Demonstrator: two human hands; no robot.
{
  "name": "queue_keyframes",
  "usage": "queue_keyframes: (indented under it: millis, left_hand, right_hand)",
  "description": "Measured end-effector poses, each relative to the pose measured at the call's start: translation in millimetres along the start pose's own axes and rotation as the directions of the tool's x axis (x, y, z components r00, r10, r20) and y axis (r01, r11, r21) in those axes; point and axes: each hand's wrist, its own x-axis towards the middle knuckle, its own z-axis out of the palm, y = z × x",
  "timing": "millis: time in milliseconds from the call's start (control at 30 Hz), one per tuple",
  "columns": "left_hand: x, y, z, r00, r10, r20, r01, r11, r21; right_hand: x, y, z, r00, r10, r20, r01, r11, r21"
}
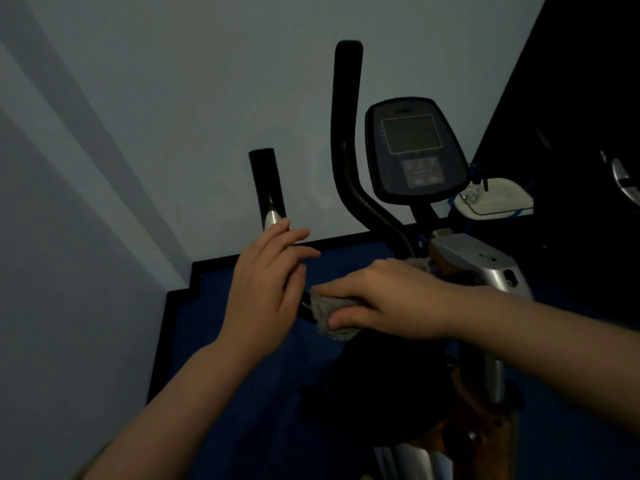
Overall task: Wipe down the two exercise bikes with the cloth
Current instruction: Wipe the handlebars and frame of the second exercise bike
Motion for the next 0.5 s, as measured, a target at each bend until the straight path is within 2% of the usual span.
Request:
queue_keyframes:
  millis: [33, 100, 167, 200, 300, 333, 433, 500]
  left_hand:
    - [0.9, -2.5, -3.7, 1.0, 0.011, 0.006, -0.011, 0.999, -0.05]
    - [2.7, -10.6, -12.6, 0.999, 0.026, 0.019, -0.022, 0.979, -0.201]
    - [3.4, -21.9, -20.9, 0.999, 0.025, 0.025, -0.015, 0.939, -0.342]
    - [3.1, -27.0, -23.9, 0.999, 0.035, 0.03, -0.021, 0.925, -0.378]
    - [2.0, -39.4, -29.6, 0.989, 0.128, 0.074, -0.093, 0.927, -0.364]
    - [2.2, -43.8, -31.6, 0.982, 0.166, 0.091, -0.124, 0.929, -0.348]
    - [6.9, -60.9, -42.6, 0.968, 0.219, 0.123, -0.165, 0.924, -0.344]
    - [13.0, -70.7, -51.0, 0.964, 0.208, 0.168, -0.13, 0.914, -0.385]
  right_hand:
    - [-0.2, 1.1, -1.7, 0.999, 0.025, 0.029, -0.026, 0.999, 0.021]
    - [-11.1, 5.2, -8.5, 0.996, 0.068, 0.064, -0.063, 0.996, -0.07]
    - [-21.0, 3.6, -8.7, 0.991, 0.128, 0.037, -0.121, 0.98, -0.156]
    - [-19.7, -2.4, -6.5, 0.985, 0.171, 0.026, -0.166, 0.977, -0.13]
    - [10.6, -25.3, 2.0, 0.963, 0.267, 0.03, -0.268, 0.947, 0.179]
    - [21.3, -30.4, 3.5, 0.953, 0.302, 0.021, -0.299, 0.928, 0.225]
    - [24.4, -39.2, 4.5, 0.907, 0.414, 0.077, -0.42, 0.883, 0.208]
    - [11.0, -44.7, 7.7, 0.863, 0.493, 0.109, -0.505, 0.853, 0.134]
